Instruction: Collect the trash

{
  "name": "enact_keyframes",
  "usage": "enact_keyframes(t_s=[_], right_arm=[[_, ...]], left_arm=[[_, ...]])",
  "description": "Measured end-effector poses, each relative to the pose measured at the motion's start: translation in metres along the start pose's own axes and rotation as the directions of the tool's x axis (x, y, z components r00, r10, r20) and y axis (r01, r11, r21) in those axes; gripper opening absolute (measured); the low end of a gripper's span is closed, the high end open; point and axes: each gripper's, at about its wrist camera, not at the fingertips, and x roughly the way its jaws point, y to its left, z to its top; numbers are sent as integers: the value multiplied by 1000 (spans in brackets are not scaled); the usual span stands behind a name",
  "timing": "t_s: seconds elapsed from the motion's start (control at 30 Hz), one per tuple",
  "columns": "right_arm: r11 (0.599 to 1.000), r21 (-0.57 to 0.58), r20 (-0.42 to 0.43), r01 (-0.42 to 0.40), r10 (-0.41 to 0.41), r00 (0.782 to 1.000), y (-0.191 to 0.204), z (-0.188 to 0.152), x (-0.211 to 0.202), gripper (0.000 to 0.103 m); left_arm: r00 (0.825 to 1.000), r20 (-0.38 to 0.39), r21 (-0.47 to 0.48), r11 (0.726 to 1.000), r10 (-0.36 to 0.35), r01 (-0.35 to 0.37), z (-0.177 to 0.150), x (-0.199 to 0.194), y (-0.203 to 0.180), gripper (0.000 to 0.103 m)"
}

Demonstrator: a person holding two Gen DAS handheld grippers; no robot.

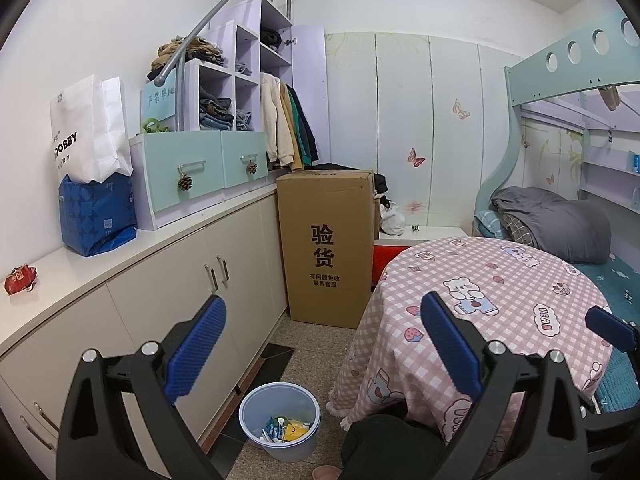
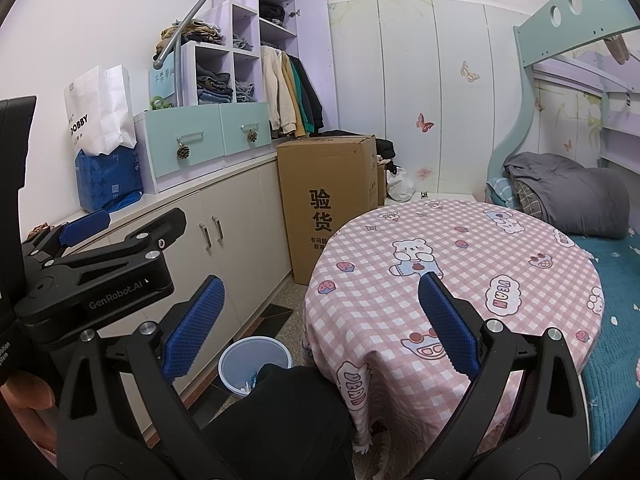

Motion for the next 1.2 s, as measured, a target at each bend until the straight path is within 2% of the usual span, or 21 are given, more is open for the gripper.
enact_keyframes(t_s=[0.93, 1.2], right_arm=[[1000, 0, -5, -5, 5, 1000, 2, -2, 1, 95], [1000, 20, -26, -9, 9, 1000, -7, -6, 16, 95]], left_arm=[[1000, -7, -3, 1000, 18, -18, -4, 2, 1, 96], [999, -27, 0, 999, 45, -45, -4, 14, -5, 96]])
